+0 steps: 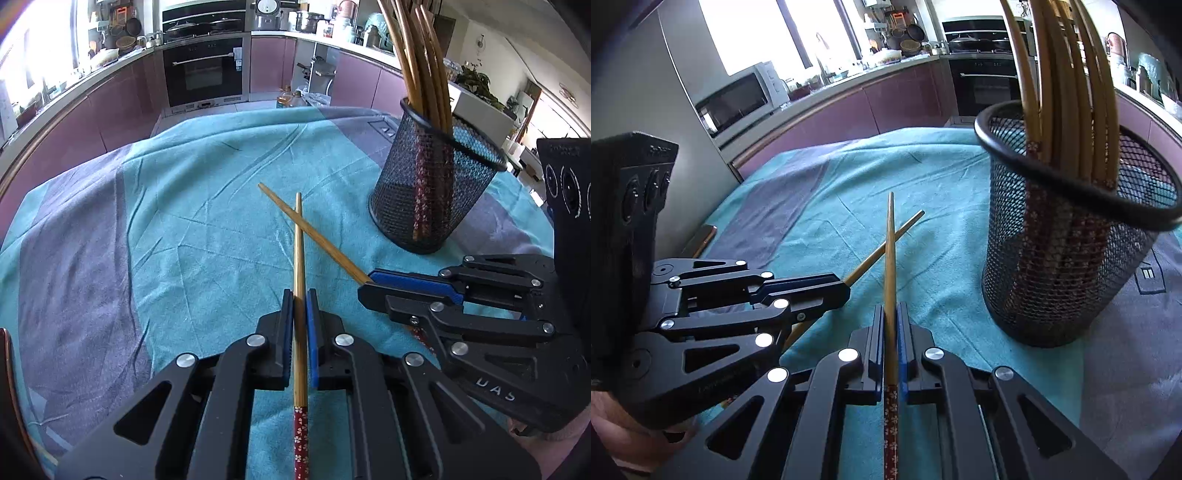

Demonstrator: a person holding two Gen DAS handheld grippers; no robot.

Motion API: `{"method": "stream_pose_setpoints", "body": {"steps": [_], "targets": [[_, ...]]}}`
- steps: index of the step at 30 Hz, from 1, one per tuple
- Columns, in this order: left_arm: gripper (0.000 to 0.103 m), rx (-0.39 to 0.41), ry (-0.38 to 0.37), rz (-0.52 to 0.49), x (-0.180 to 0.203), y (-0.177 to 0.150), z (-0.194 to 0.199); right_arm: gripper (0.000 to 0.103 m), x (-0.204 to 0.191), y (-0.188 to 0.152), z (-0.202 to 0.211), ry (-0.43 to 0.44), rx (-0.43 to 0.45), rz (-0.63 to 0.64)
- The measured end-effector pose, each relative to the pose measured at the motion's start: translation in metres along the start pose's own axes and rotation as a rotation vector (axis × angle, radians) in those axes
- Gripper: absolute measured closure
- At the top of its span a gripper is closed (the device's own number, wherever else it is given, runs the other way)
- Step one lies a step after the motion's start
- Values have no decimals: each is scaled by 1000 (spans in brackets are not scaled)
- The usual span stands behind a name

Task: Organize utensils
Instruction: 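Lift the chopstick upright with the right tool while the left tool lifts its chopstick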

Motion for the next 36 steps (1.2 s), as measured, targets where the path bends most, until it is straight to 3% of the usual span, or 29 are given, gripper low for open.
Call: {"method": "stream_pose_setpoints", "body": {"steps": [14,36], "targets": [[96,77,-69,25,1,13,43,97,-10,16,41,46,99,32],[96,149,-145,47,0,27,95,97,-5,23,86,41,212,28]]}}
Point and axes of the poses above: each gripper's, at about its wrist camera, not at the fingertips, and z roughly against the way its jaws point, x to its right, y to its top, the point moved 4 cm from there along -z, roughly the way its jaws point, and after that the axes turned 9 degrees about x, right-handed, at the moved point
